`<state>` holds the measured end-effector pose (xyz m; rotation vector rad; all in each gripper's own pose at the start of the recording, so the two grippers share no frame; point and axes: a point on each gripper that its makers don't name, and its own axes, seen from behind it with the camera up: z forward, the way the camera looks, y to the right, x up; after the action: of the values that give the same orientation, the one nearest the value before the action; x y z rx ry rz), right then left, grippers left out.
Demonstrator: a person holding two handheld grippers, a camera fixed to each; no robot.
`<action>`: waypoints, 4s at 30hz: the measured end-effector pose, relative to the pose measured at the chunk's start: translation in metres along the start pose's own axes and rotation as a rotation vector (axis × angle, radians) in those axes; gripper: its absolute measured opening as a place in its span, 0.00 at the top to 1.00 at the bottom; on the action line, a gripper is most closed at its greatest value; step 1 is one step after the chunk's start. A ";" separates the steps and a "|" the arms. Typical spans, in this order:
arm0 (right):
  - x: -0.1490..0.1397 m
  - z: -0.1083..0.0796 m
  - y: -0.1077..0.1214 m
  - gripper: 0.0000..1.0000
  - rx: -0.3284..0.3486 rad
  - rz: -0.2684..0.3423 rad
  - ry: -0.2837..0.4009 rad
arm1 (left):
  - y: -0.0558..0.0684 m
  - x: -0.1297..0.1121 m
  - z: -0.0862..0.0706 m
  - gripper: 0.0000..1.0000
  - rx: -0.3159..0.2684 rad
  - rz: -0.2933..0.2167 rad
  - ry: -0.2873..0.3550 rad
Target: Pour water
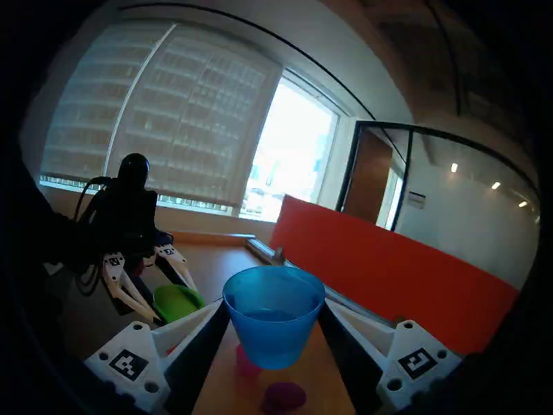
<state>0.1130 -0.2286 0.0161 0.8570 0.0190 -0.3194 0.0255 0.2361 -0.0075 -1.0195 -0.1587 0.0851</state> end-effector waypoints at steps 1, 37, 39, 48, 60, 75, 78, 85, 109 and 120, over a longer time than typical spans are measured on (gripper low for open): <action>0.001 0.001 0.000 0.11 0.001 -0.009 0.001 | 0.002 0.000 0.000 0.13 -0.002 -0.003 0.003; 0.035 0.016 -0.015 0.11 0.014 -0.402 0.012 | 0.041 0.004 0.014 0.13 -0.071 0.011 0.038; 0.036 0.016 -0.015 0.11 0.013 -0.421 0.011 | 0.042 0.004 0.015 0.13 -0.072 0.013 0.039; 0.038 0.019 -0.014 0.11 0.005 -0.546 0.001 | 0.043 0.006 0.018 0.13 -0.077 0.021 0.038; 0.035 0.021 -0.014 0.11 -0.014 -0.686 -0.027 | 0.046 0.009 0.018 0.13 -0.082 0.028 0.037; 0.036 0.022 -0.017 0.11 -0.016 -0.808 -0.050 | 0.048 0.009 0.020 0.13 -0.088 0.033 0.036; 0.036 0.023 -0.016 0.11 -0.021 -0.819 -0.050 | 0.049 0.009 0.020 0.13 -0.091 0.030 0.036; 0.038 0.023 -0.015 0.11 -0.028 -0.844 -0.047 | 0.048 0.008 0.021 0.13 -0.088 0.030 0.037; 0.050 0.024 -0.008 0.11 -0.055 -0.972 -0.036 | 0.048 0.012 0.023 0.13 -0.090 0.024 0.044; 0.056 0.025 -0.007 0.11 -0.071 -1.024 -0.031 | 0.047 0.011 0.023 0.13 -0.085 0.025 0.045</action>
<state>0.1617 -0.2664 0.0190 0.7142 0.4479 -1.2809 0.0321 0.2814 -0.0349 -1.1077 -0.1090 0.0782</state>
